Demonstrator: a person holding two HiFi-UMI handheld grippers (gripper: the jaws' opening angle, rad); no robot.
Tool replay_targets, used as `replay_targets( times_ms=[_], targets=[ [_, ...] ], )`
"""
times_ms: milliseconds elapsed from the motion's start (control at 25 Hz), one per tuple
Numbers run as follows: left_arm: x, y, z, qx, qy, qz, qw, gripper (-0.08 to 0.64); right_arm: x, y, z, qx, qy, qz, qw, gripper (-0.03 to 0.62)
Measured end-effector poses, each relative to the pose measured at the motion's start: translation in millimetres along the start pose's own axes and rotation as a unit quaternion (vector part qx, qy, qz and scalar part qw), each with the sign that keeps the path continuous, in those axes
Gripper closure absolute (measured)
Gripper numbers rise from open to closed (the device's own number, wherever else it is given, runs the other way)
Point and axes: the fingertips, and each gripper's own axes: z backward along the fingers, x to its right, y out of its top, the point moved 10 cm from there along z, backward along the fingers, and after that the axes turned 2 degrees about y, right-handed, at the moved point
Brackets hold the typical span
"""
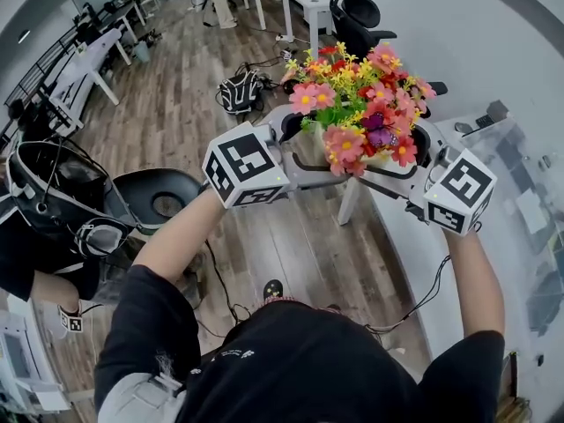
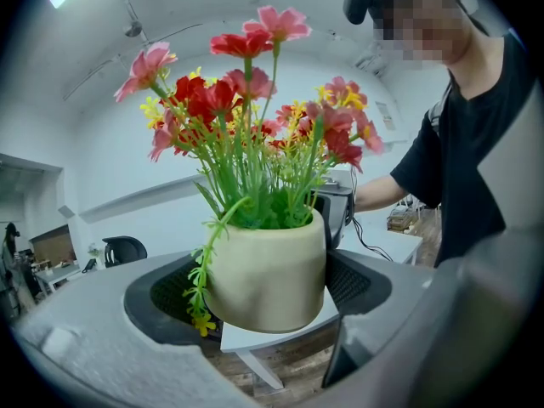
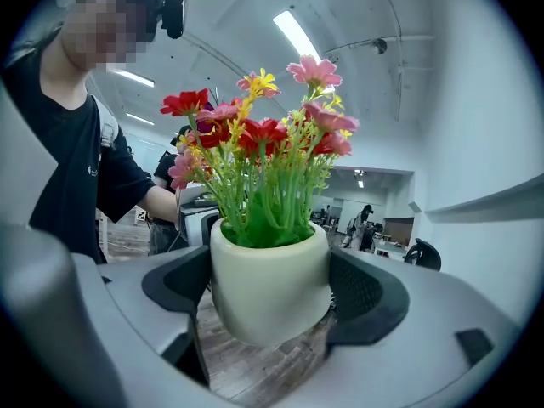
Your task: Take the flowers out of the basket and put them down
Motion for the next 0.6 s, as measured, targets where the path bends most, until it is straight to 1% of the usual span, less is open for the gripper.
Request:
replay_targets(
  times_ms=[240, 440, 600],
  targets=[
    [-25, -4, 20, 0.004, -0.018, -0.002, 0.9998, 0.126, 0, 12, -27, -0.003, -0.017, -0.007, 1.000, 0.155],
    [-49, -10, 31, 0.009, -0.032, -0.002, 0.9995, 0.126, 7, 17, -49, -0.007, -0.029, -0.012, 0.999, 0.155],
    [-62, -19, 36, 0.012, -0.050, -0.004, 0.9987, 0.126, 6, 16, -63, -0.017, -0.047, -0.018, 0.999, 0.155]
  ],
)
